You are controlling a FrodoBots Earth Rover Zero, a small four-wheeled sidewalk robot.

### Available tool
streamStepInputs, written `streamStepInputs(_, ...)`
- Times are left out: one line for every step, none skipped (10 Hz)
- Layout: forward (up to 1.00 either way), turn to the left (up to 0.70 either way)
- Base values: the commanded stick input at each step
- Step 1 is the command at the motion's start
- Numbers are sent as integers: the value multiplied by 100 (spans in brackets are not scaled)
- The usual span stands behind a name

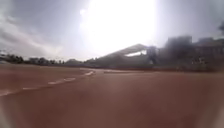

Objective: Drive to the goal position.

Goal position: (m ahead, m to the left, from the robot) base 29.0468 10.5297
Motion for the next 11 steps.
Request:
streamStepInputs(70,0)
streamStepInputs(70,0)
streamStepInputs(70,0)
streamStepInputs(70,0)
streamStepInputs(70,0)
streamStepInputs(70,0)
streamStepInputs(70,0)
streamStepInputs(70,0)
streamStepInputs(70,0)
streamStepInputs(70,0)
streamStepInputs(70,0)
